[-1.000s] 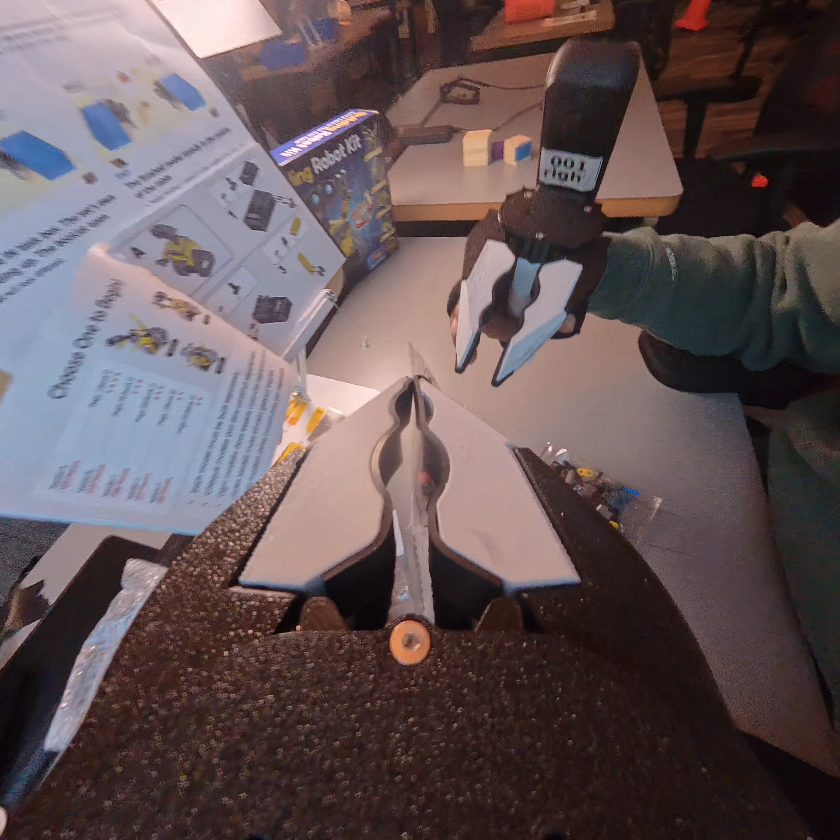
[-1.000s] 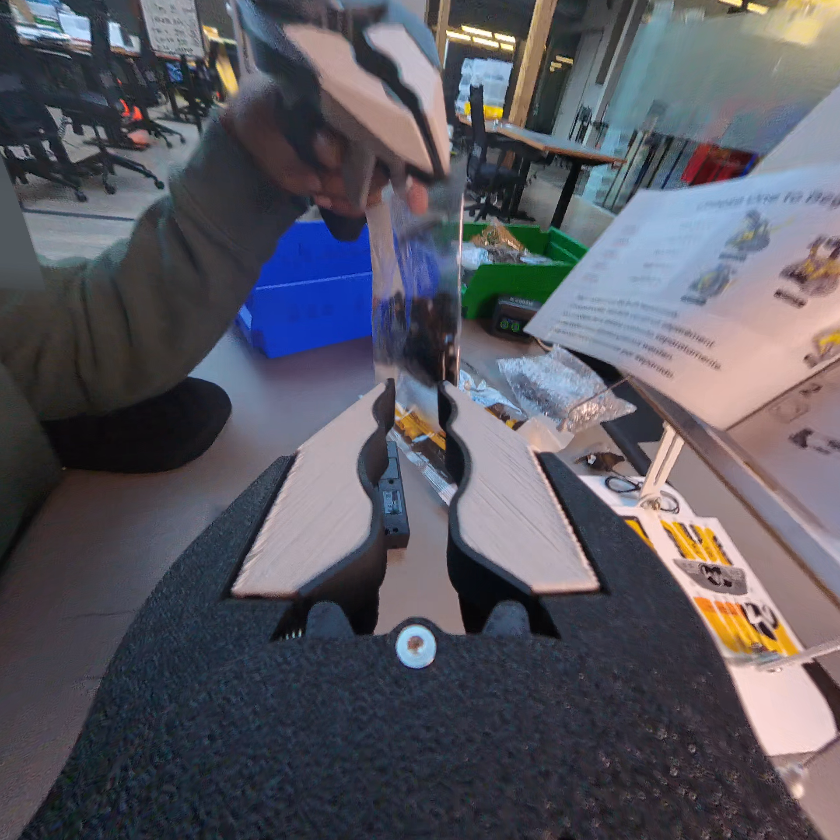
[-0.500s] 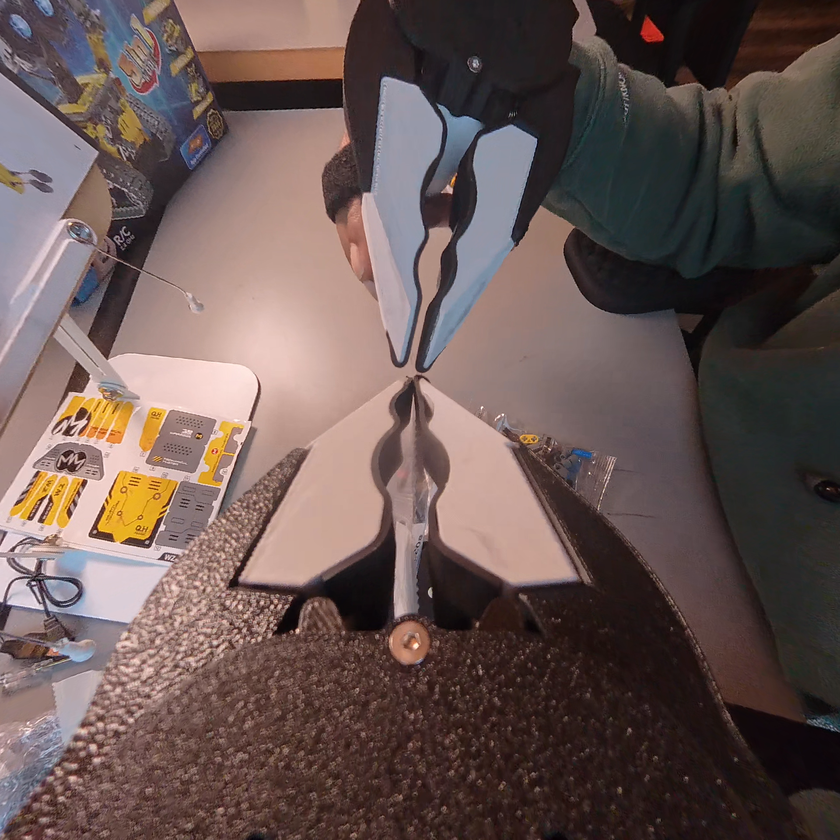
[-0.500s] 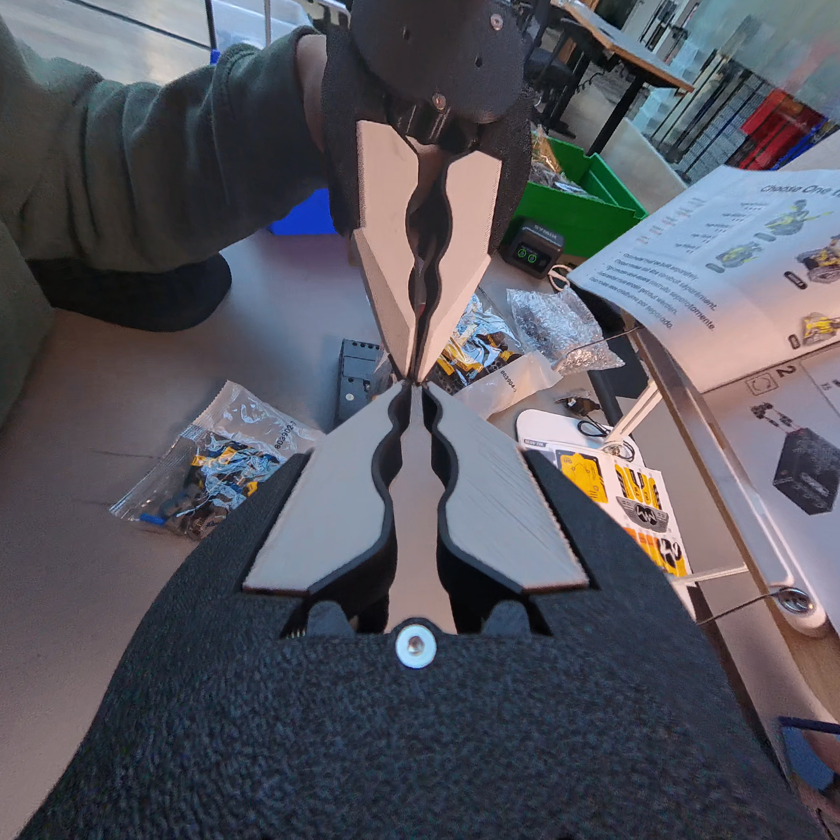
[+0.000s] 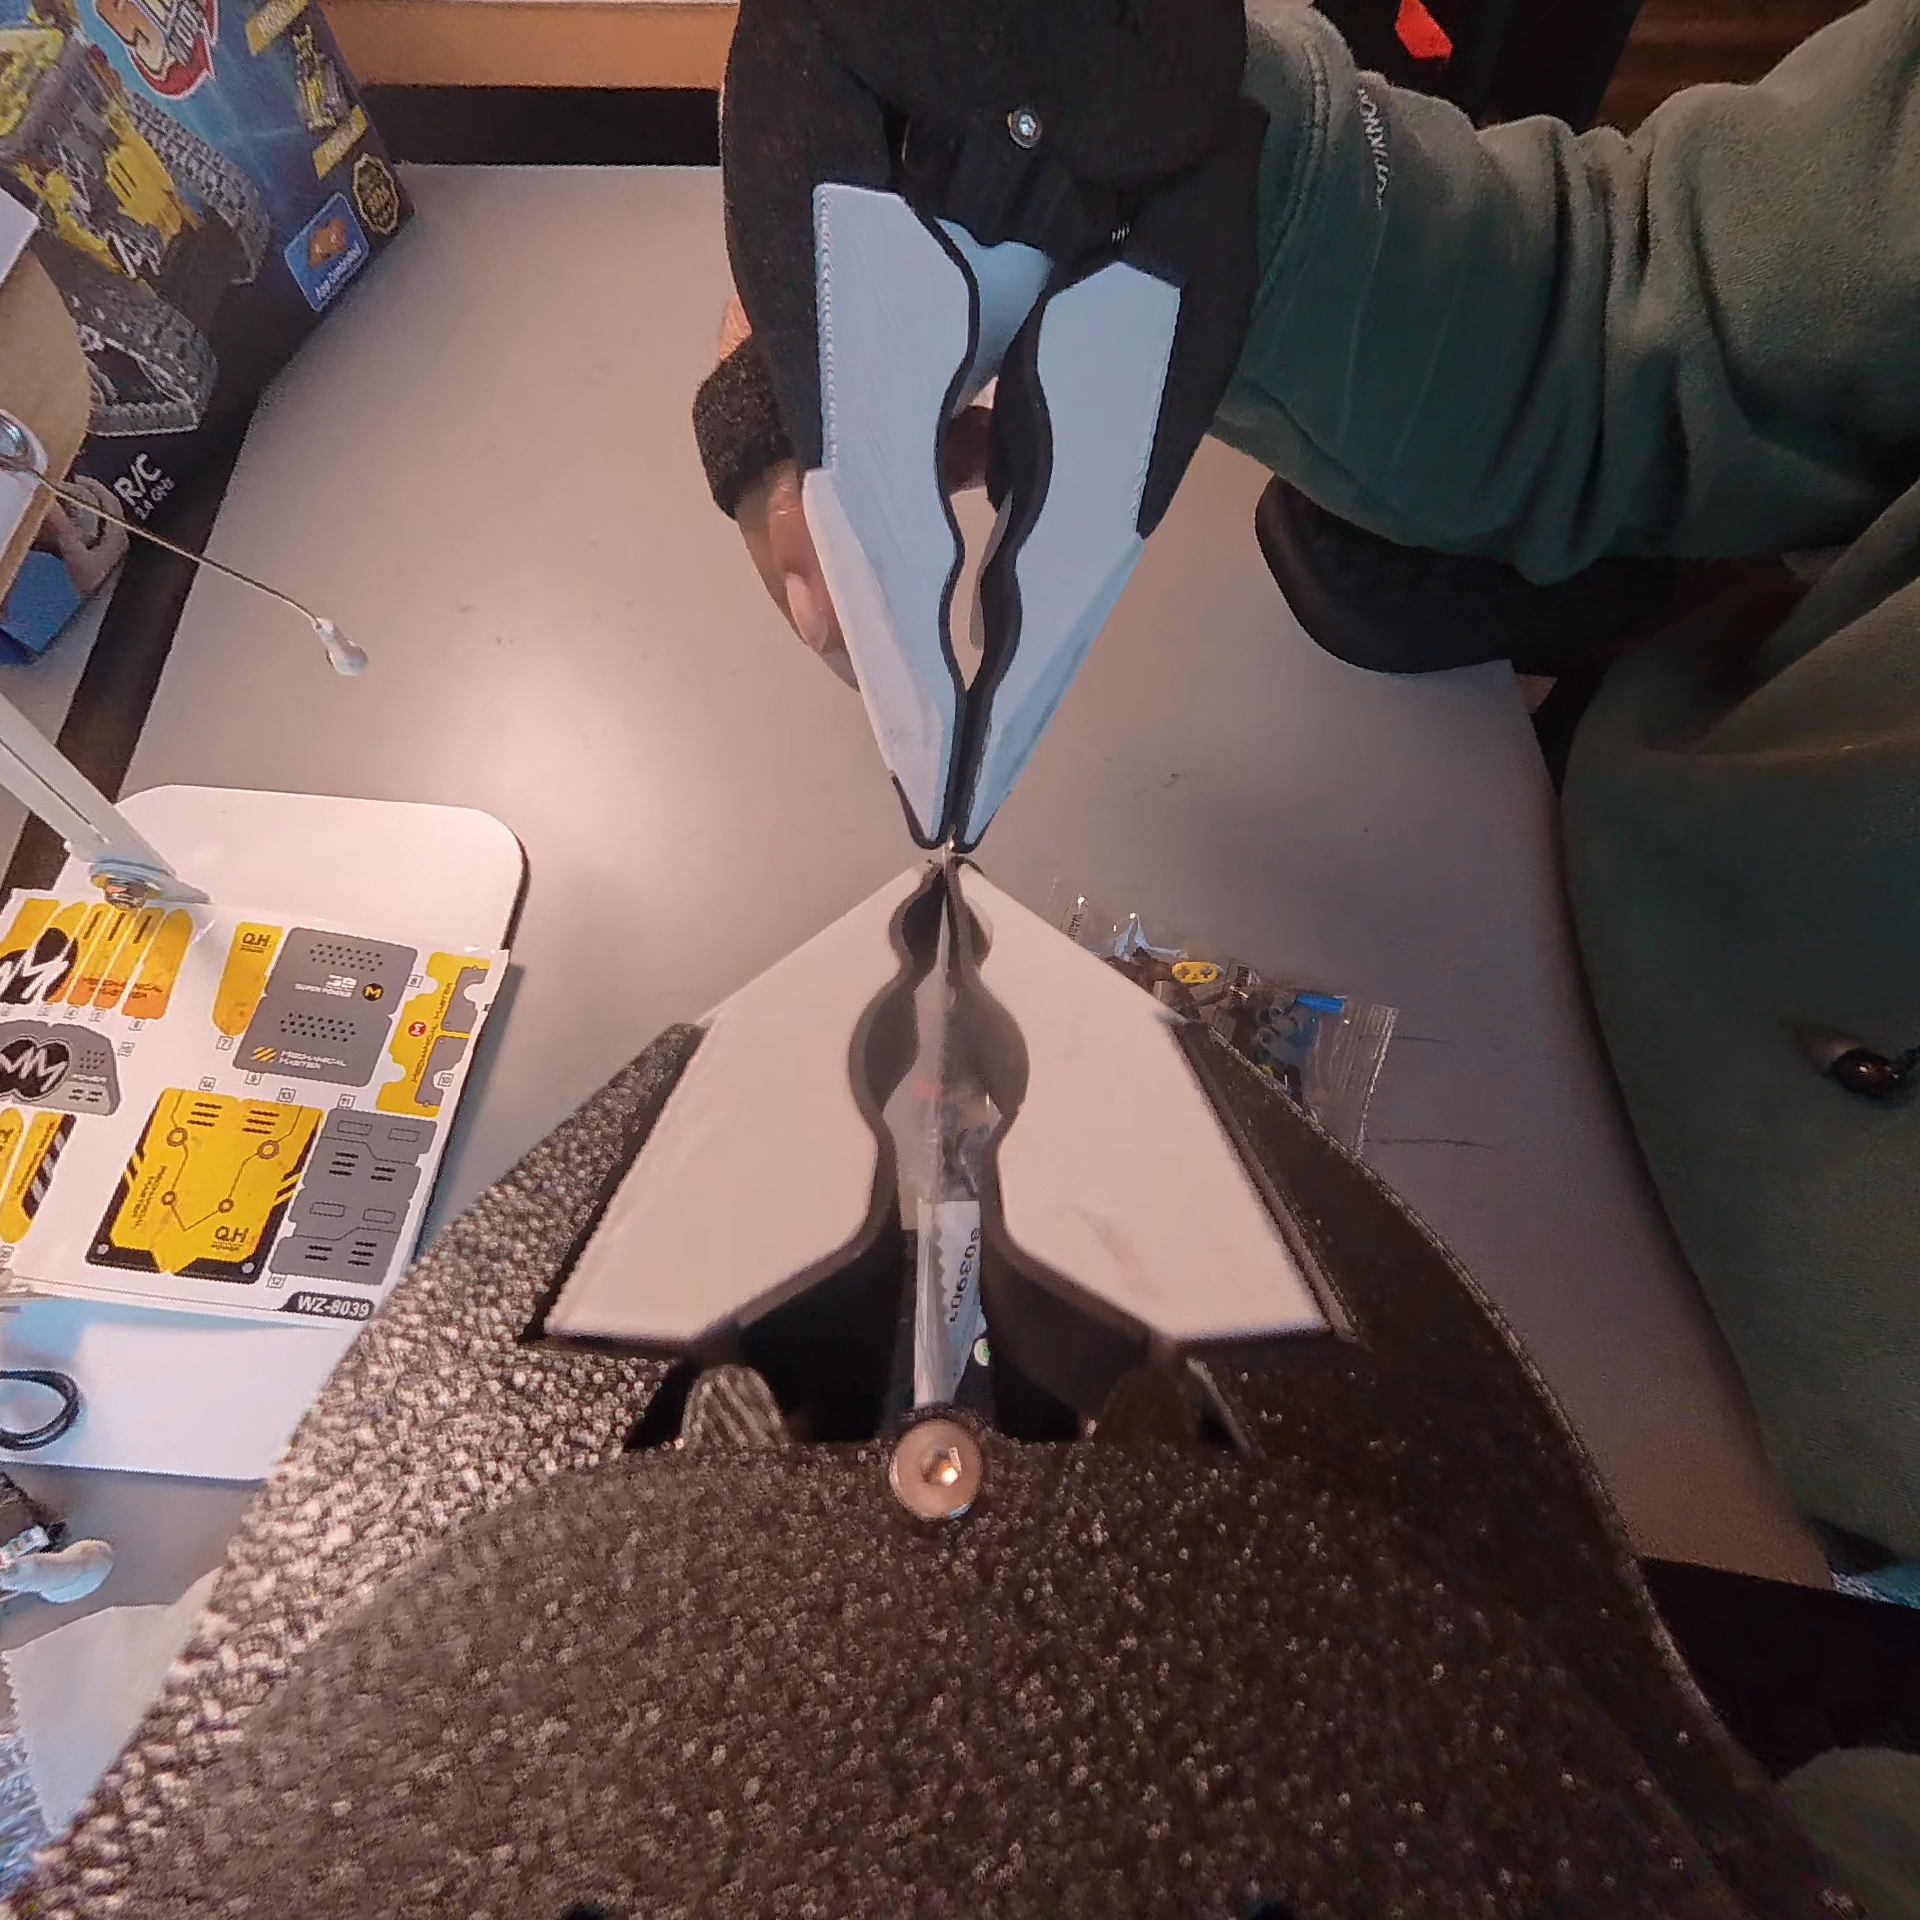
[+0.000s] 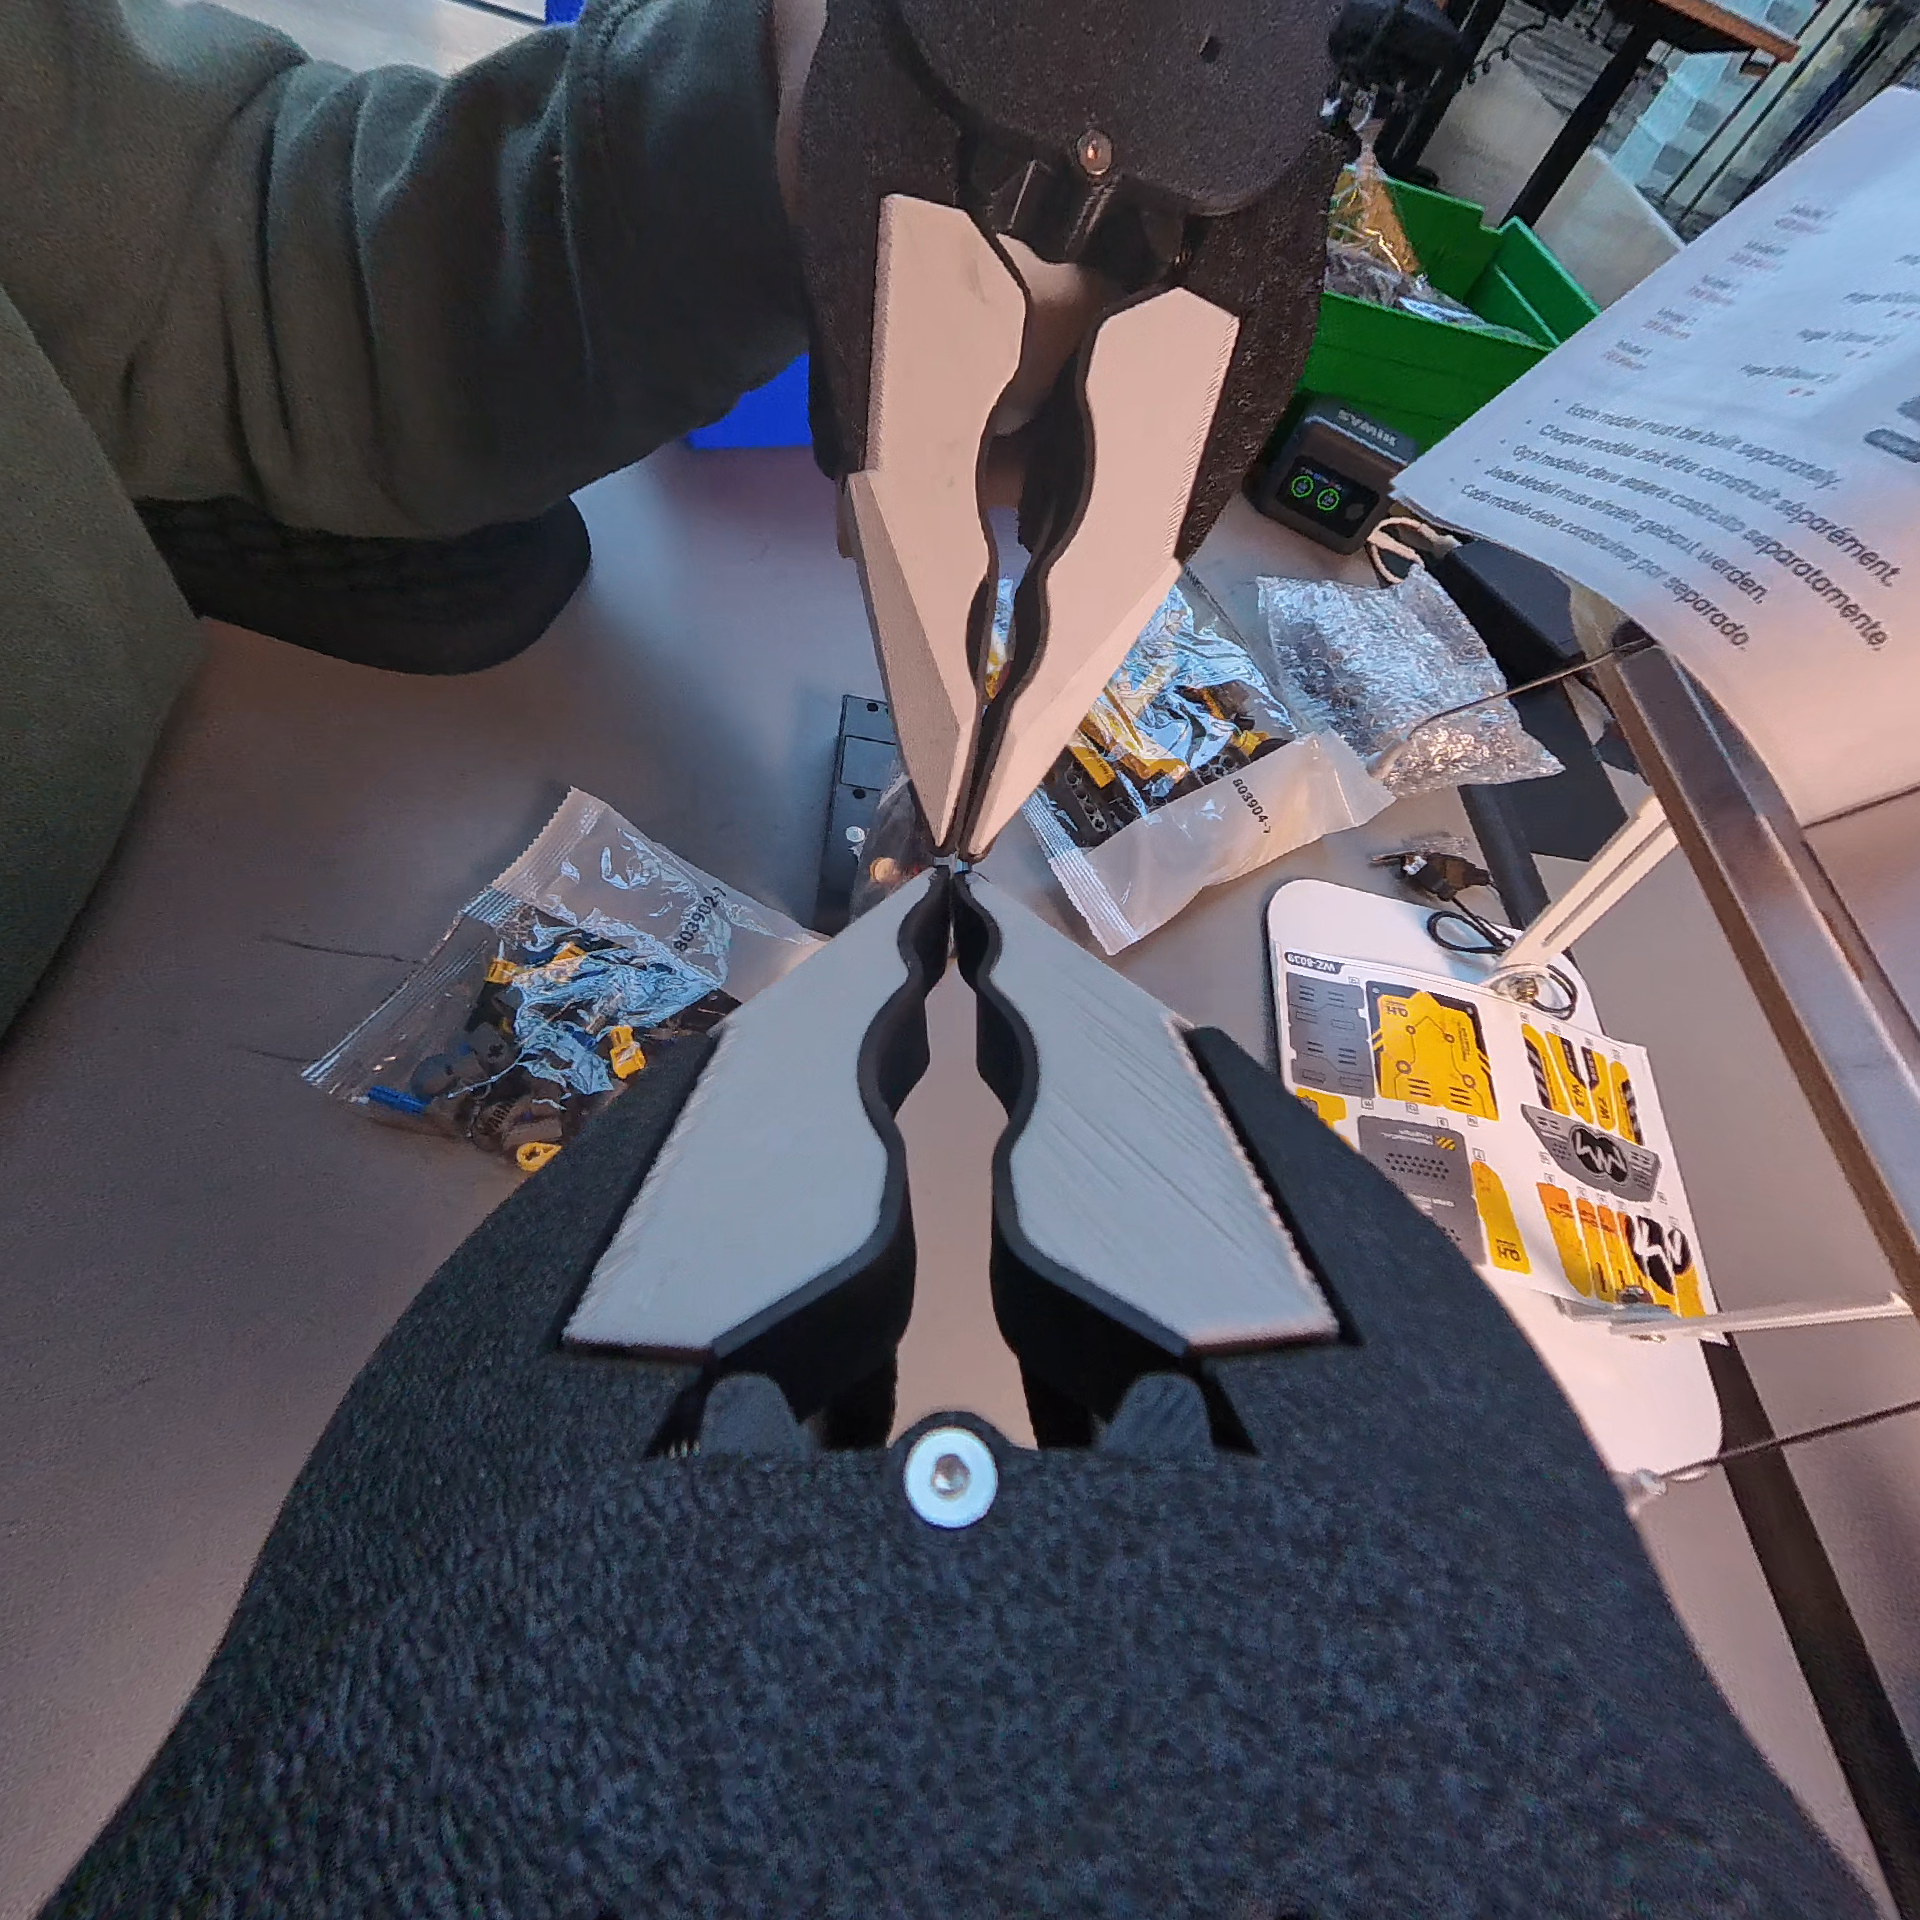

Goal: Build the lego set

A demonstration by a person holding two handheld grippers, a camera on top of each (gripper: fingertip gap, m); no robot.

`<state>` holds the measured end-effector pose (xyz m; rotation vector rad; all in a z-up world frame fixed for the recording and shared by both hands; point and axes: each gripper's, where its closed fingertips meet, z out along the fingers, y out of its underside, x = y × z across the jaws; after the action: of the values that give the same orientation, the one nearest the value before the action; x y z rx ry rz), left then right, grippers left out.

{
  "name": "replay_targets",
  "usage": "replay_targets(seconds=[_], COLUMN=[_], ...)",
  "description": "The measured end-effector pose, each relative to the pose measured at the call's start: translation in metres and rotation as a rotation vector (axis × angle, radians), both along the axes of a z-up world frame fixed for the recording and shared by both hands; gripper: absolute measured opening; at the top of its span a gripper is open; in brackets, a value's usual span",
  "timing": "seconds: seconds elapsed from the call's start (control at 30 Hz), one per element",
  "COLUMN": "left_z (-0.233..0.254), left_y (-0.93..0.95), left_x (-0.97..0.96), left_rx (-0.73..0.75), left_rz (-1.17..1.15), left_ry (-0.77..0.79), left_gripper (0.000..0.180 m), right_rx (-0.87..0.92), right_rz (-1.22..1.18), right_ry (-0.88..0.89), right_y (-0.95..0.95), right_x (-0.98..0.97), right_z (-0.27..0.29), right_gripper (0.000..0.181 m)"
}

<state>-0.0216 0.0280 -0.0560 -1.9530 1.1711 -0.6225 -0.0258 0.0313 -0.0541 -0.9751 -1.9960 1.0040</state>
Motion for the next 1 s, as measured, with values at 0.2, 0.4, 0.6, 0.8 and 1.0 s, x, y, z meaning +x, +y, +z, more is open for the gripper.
replay_targets(seconds=[0.2,0.4,0.6,0.8,1.0], left_z=[-0.003,-0.026,-0.032,-0.027,-0.033], left_y=[0.002,-0.001,-0.001,0.001,0.008], left_x=[0.007,0.026,0.031,0.029,0.023], left_rx=[0.040,-0.014,-0.137,-0.343,-0.518], left_rz=[-0.024,-0.060,-0.073,-0.053,-0.037], left_ry=[-0.025,-0.009,0.061,-0.056,-0.257], left_gripper=[0.000,0.000,0.000,0.000,0.000], right_rx=[-0.073,-0.101,0.057,0.304,0.859], right_rz=[-0.004,-0.022,-0.060,-0.090,-0.085], right_ry=[-0.013,-0.092,-0.082,0.018,0.174], right_y=[0.002,-0.001,0.001,0.004,0.012], right_x=[0.005,0.023,0.029,0.025,0.018], right_z=[-0.002,-0.026,-0.034,-0.029,-0.033], right_gripper=[0.000,0.000,0.000,0.000,0.000])
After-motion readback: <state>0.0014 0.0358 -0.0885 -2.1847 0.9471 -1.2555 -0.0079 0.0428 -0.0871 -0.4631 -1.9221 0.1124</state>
